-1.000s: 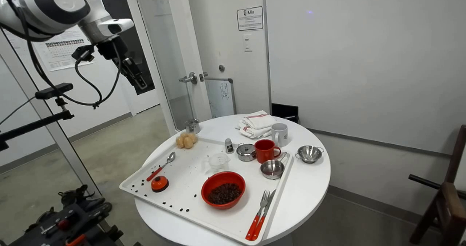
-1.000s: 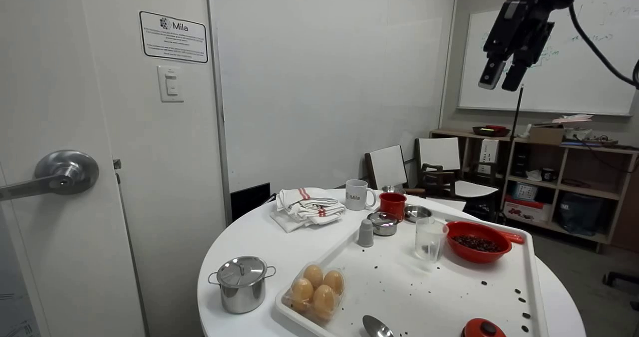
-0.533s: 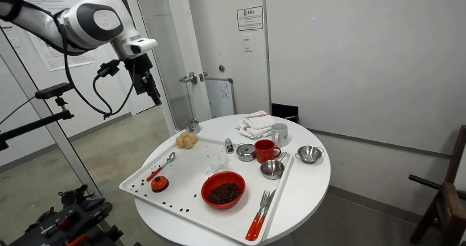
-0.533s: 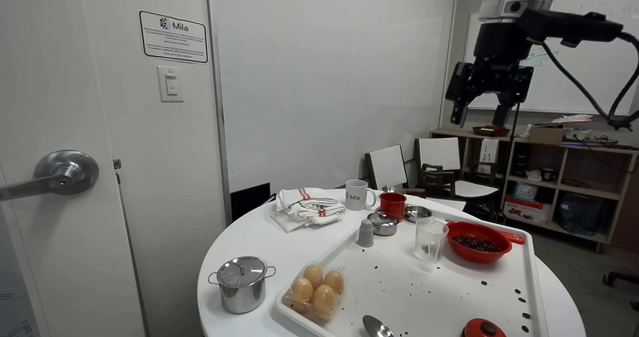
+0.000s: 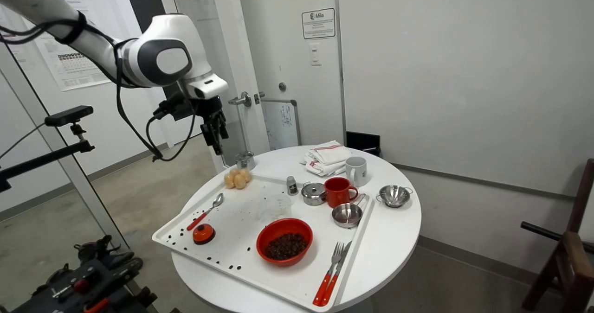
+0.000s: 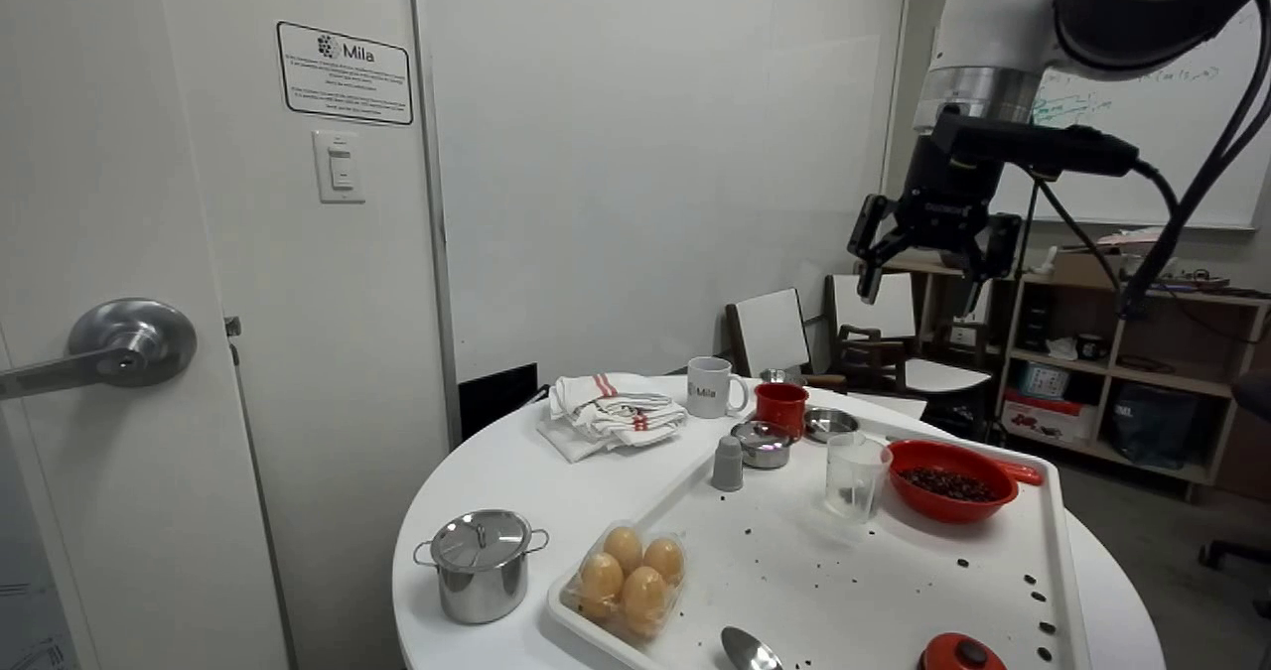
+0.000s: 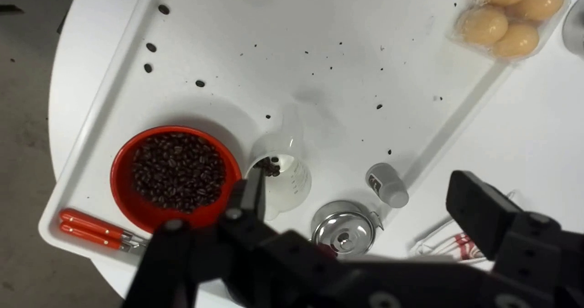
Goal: Pour the contents in the clear jug into the red bowl
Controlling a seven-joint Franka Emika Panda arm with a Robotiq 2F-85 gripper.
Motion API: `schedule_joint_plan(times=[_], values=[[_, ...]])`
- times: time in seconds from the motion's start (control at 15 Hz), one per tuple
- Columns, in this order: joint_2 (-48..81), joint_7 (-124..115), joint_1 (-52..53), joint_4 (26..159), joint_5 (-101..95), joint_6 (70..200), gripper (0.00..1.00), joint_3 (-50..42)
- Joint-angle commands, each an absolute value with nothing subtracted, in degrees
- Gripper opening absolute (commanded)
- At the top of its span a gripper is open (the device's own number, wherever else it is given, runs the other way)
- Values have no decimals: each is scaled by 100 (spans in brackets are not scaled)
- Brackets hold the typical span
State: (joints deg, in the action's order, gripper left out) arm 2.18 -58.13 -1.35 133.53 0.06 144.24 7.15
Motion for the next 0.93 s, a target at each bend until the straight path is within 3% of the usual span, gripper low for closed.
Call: schedule_joint_plan(times=[0.0,0.87], values=[[333,-5798,73,13342,114,14498,100,487],[1744,-5802,267,12171,323,13476,100,124]])
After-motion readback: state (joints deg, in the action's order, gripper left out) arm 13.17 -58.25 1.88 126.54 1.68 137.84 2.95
